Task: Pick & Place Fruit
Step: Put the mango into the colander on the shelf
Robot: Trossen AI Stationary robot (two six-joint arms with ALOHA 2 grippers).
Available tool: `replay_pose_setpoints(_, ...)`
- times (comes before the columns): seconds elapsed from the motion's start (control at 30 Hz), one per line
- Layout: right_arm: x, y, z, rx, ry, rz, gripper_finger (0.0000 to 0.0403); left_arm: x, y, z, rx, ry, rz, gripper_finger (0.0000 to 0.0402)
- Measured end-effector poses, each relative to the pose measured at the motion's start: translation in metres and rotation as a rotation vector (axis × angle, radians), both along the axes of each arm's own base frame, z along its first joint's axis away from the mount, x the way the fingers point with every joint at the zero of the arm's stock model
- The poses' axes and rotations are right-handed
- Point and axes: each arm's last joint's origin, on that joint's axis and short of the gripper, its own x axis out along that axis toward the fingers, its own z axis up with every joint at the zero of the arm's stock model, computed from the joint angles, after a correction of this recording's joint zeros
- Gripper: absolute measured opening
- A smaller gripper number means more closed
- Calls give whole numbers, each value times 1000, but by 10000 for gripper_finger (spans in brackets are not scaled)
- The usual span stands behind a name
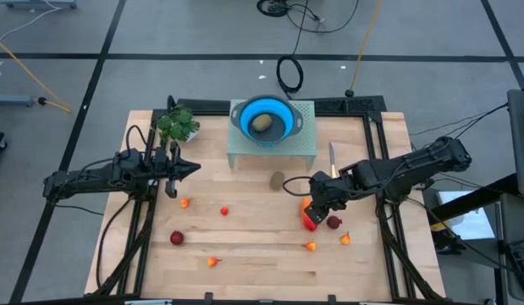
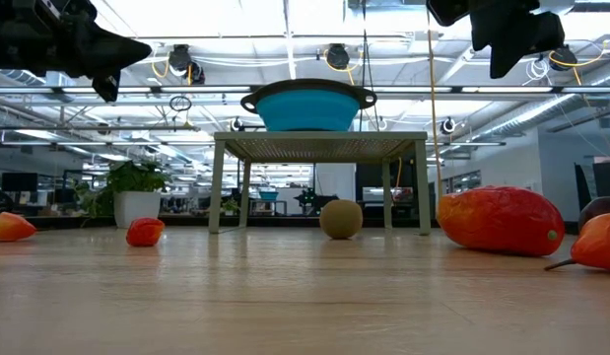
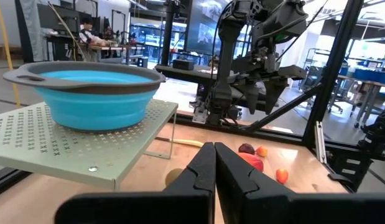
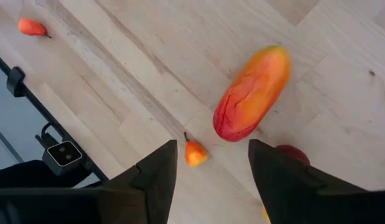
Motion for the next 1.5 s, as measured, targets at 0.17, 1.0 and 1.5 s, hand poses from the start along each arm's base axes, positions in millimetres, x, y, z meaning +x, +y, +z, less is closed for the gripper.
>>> replay_pose_setpoints(0.17, 0, 0, 0, 5, -2, -4, 225, 0, 0, 0, 0, 0, 0, 7)
replay_pose_setpoints(1.0, 7, 1, 4, -110, -119, -117, 396, 0, 0, 0, 3, 0, 1, 8)
replay_pose_setpoints(1.5, 8, 1, -43, -15, -101, -189, 395, 0, 0, 0, 5, 0, -4, 8)
